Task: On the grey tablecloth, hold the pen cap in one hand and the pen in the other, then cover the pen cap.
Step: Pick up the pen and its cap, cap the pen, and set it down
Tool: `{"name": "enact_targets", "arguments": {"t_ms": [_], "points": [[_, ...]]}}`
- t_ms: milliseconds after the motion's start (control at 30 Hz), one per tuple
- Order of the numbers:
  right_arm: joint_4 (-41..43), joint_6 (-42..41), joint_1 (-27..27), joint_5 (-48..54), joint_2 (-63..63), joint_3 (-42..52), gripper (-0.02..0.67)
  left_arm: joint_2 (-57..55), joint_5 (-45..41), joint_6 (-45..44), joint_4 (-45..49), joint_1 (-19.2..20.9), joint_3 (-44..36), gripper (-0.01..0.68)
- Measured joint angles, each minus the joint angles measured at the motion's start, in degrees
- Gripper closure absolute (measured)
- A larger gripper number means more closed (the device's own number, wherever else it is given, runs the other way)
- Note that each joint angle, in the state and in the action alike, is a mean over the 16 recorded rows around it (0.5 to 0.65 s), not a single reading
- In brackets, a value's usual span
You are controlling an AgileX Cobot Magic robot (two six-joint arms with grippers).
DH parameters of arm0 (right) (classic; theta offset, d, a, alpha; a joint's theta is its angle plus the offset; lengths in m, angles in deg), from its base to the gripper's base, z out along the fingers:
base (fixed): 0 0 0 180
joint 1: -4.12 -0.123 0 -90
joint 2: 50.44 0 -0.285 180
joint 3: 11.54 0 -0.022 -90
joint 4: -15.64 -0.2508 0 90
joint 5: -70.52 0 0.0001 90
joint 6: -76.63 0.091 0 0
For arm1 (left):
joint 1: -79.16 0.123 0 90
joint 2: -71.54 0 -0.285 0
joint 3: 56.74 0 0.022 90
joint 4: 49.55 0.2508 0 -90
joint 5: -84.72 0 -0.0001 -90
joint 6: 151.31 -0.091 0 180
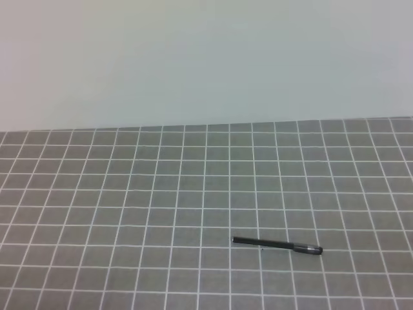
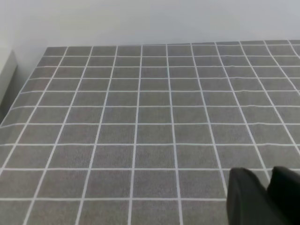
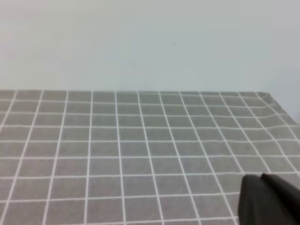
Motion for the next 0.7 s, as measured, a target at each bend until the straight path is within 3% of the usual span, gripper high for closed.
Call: {"name": "enact_targets", "arguments": {"t_ms": [500,700], "points": [[-6.29,-0.22,-1.74,-2.21,9.55,10.47,0.649,0.05,0.00,0.00,0.00,0.00,0.00,0.581],[-11.42,-5.27,-2.24,-3.88,9.67,13.28,0.649,0.05,0.07,0.00,-0.01,0.00,-0.15,0.581]]}}
